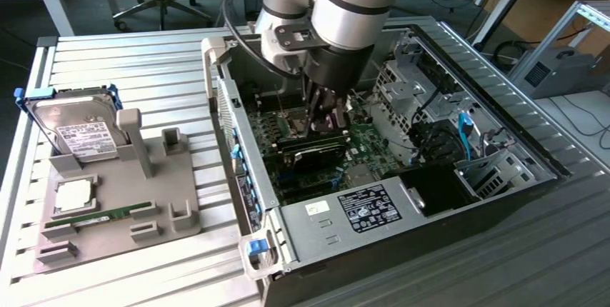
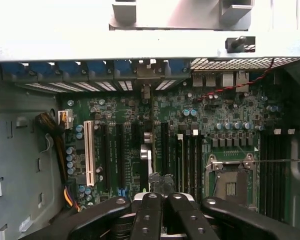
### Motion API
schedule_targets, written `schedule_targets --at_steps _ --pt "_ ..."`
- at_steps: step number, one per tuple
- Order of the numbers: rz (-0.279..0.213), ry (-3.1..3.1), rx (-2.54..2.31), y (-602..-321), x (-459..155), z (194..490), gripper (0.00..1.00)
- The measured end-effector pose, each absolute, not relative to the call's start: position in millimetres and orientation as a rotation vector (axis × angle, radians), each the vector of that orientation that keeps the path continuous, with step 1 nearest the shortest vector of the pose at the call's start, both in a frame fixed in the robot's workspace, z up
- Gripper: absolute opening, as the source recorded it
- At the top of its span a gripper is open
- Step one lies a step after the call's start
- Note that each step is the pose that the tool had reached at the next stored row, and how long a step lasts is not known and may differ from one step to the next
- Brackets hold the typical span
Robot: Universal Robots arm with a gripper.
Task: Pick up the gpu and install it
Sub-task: 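Press down on the gpu until it lock into place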
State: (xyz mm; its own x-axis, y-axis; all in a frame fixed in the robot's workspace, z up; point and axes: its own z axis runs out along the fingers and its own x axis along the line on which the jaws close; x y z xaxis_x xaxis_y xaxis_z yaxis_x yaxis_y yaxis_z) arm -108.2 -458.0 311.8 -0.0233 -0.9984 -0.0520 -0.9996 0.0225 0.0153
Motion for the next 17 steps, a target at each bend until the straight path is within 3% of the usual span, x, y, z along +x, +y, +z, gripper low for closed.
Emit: schedule_targets --at_steps 17 --pt "0.073 2.227 -2.177 -455.3 -116.7 291.8 0.11"
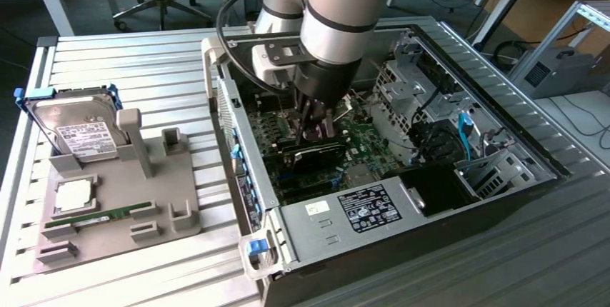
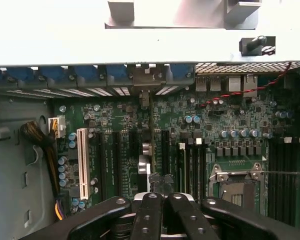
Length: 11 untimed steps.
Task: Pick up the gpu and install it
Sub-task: 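Press down on the gpu until it lock into place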
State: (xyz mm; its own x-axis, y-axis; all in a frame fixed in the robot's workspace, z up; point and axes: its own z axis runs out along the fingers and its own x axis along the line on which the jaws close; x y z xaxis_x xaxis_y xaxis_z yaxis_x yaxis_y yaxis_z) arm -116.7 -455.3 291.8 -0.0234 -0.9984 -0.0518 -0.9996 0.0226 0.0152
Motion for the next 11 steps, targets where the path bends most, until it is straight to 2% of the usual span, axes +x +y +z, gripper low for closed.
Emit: schedule_targets --at_steps 11 --pt "0.073 2.227 -2.177 -454.9 -119.6 280.6 0.11"
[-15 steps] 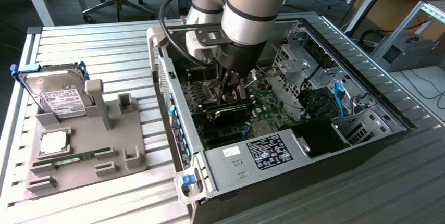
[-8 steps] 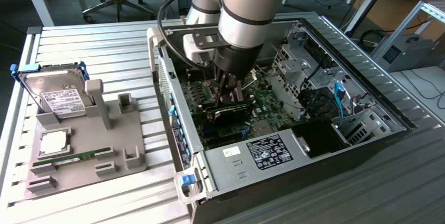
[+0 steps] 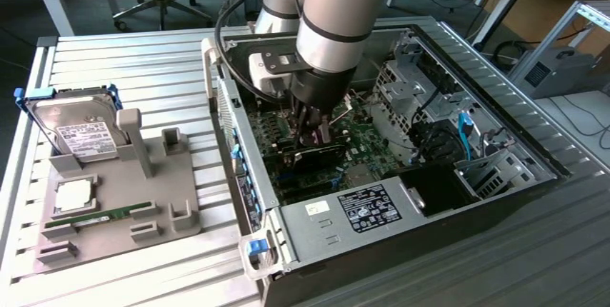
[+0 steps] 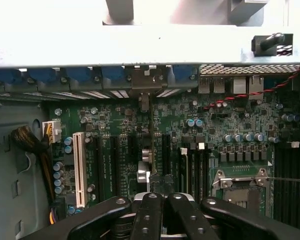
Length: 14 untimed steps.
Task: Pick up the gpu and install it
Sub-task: 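Press down on the gpu until it lock into place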
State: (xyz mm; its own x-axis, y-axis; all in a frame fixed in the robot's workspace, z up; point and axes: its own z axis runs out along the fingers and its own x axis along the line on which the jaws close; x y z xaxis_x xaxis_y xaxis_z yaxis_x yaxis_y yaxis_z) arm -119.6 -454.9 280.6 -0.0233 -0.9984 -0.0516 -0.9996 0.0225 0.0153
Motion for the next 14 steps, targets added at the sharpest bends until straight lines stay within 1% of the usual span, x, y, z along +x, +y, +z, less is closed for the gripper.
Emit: schedule_targets --at_steps 14 --pt "0.074 2.227 -2.176 -455.8 -119.7 274.4 0.11"
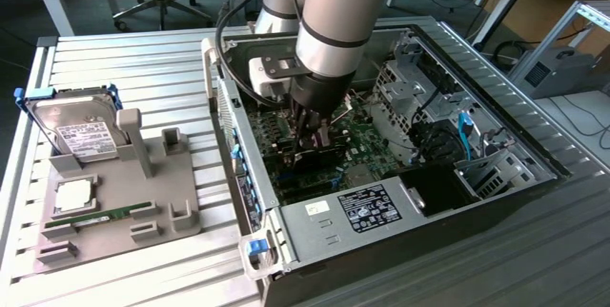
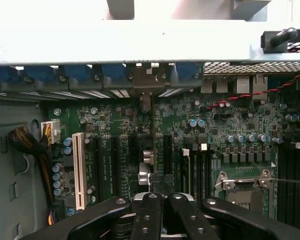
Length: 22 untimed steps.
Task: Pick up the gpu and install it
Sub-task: 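Press down on the gpu until it lock into place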
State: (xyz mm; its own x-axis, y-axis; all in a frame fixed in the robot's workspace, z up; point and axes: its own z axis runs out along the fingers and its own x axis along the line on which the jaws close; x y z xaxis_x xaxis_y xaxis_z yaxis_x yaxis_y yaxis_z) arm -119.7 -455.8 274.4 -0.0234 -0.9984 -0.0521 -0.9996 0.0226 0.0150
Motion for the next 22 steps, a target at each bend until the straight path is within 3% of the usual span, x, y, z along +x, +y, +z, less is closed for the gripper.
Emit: schedule_targets --at_steps 22 --pt "0.073 2.227 -2.177 -455.9 -121.9 271.2 0.11"
